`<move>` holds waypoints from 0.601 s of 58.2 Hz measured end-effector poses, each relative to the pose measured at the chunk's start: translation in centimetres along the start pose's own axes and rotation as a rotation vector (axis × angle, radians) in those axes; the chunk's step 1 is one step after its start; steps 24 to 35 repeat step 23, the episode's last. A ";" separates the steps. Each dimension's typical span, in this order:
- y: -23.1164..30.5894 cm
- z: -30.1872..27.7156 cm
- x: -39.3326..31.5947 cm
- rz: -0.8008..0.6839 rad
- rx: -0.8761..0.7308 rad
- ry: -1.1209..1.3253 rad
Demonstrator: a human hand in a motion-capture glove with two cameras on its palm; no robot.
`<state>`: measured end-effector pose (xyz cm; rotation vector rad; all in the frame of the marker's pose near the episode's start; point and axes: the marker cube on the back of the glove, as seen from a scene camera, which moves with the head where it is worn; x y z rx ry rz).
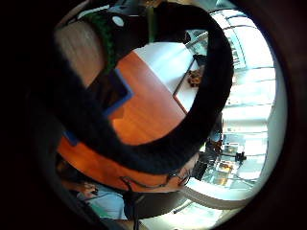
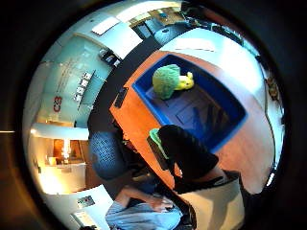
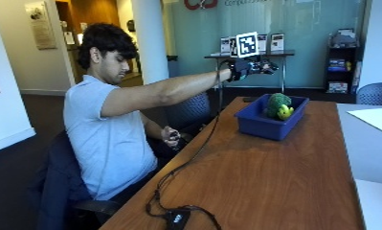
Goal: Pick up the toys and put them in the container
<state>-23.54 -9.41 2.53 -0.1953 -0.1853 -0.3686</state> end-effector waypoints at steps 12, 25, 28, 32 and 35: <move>5.5 -2.0 5.6 0.065 0.029 -0.048; 7.0 -1.8 7.2 0.104 0.036 -0.146; 7.0 -1.8 7.2 0.104 0.036 -0.146; 7.0 -1.8 7.2 0.104 0.036 -0.146; 7.0 -1.8 7.2 0.104 0.036 -0.146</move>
